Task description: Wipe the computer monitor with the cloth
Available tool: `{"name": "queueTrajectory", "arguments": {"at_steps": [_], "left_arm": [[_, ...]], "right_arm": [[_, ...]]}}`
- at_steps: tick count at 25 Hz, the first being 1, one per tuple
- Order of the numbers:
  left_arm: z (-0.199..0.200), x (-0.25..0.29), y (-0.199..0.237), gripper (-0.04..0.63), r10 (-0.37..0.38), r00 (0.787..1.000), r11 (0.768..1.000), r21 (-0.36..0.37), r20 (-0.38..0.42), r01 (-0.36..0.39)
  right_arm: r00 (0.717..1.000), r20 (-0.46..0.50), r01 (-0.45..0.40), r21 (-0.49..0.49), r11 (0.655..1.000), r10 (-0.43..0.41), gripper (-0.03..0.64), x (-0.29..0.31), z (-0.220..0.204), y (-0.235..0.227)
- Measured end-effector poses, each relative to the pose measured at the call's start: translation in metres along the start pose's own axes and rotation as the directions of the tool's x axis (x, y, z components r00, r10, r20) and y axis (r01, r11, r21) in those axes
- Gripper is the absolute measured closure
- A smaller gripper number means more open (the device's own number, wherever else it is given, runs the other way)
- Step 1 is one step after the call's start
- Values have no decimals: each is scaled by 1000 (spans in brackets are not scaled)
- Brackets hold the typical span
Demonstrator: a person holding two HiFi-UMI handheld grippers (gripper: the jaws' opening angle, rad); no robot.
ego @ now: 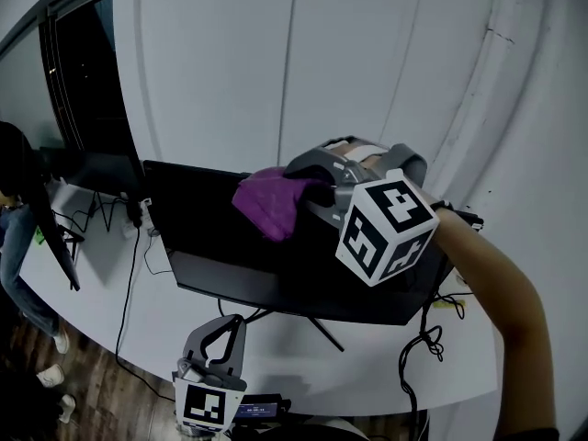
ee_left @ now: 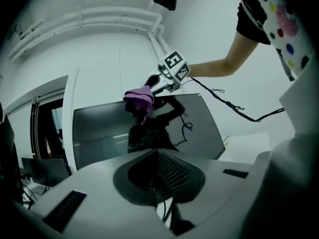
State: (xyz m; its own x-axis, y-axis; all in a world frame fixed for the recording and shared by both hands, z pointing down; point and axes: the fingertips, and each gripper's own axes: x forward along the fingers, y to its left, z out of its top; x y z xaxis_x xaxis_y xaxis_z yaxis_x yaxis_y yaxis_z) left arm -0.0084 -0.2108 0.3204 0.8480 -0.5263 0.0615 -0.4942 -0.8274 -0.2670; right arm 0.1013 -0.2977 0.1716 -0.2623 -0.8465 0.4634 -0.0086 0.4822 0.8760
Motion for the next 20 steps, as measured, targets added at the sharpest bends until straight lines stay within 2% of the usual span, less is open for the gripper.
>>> {"name": "queueTrajectory", "arguments": {"at_steps": [10, 20], "left_arm": [[18, 38, -52, 591, -95, 995, 995, 11, 30, 95], [36, 68, -108, 591, -189, 980, 982, 23, 55, 188]], "right_arm": [[997, -71, 41, 22, 999, -40, 549, -71, -59, 32], [986, -153, 69, 59, 996, -60, 549, -142, -114, 64]]}}
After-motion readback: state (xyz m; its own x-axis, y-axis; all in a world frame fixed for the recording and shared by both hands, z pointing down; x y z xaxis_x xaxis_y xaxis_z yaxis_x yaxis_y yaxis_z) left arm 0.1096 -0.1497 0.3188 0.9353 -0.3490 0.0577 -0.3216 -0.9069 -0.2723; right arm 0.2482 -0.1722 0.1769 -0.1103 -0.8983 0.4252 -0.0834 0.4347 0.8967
